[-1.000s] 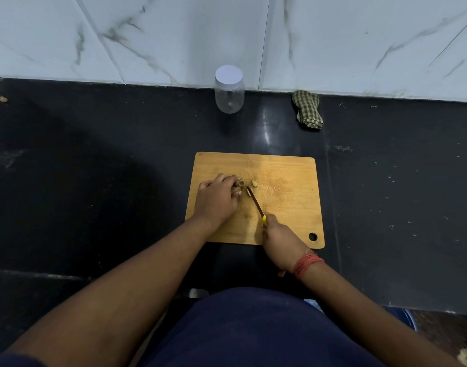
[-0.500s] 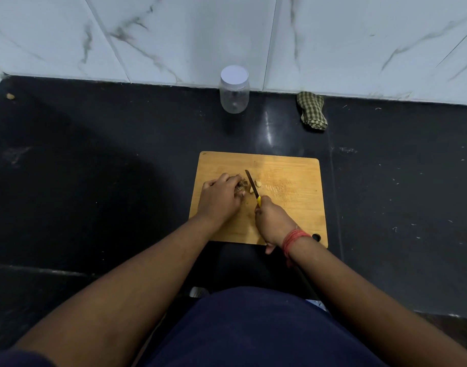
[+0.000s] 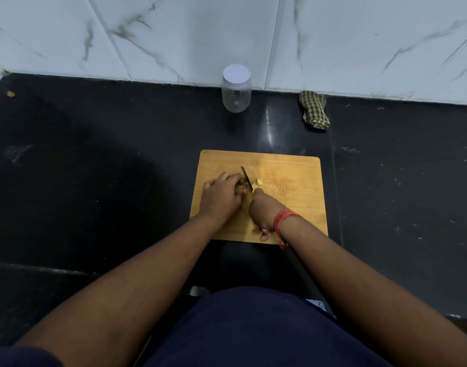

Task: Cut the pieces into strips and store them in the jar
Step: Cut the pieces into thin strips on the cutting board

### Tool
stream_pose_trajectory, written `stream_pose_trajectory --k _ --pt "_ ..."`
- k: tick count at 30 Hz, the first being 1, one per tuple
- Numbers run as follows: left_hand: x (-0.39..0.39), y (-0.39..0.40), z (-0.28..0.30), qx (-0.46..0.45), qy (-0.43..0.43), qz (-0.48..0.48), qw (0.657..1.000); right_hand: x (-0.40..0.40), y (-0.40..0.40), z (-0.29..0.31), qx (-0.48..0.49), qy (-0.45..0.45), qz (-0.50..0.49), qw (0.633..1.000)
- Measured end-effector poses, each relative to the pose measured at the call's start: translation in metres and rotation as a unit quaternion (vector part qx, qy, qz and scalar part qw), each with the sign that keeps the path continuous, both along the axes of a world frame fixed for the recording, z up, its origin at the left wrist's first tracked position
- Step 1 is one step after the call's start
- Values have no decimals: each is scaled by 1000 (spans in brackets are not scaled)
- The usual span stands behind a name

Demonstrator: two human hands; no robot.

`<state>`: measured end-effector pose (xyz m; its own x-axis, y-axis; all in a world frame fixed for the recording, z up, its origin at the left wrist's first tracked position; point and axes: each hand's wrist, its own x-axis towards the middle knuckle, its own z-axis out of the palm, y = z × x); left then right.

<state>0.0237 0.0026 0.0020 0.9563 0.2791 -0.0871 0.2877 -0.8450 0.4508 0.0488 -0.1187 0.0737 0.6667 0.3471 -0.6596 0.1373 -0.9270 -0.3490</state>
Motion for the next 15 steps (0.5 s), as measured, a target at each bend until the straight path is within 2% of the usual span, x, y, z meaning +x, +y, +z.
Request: stream_pose_trajectory --k 1,2,3,4,6,9,12,15 --pt "1 0 0 0 1 2 1000 -6 -1 6 -71 -25 93 993" --pt "1 0 1 0 2 5 1000 -8 -3 12 -96 -57 142 983" --pt "2 -1 2 -1 2 8 1000 -7 -5 8 -65 -27 95 993" --pt "2 -3 3 -3 2 13 1000 -5 -4 0 -6 4 3 1000" --pt "3 -5 3 -8 0 22 1000 -4 -15 -6 64 15 -96 993" --pt "2 -5 2 -13 1 29 999 -8 -24 -19 57 22 -58 996" --pt "2 -6 2 -15 2 34 999 -19 -30 -14 58 43 -73 995" --pt "1 -7 3 -19 0 39 999 -31 -40 -7 30 57 -45 997"
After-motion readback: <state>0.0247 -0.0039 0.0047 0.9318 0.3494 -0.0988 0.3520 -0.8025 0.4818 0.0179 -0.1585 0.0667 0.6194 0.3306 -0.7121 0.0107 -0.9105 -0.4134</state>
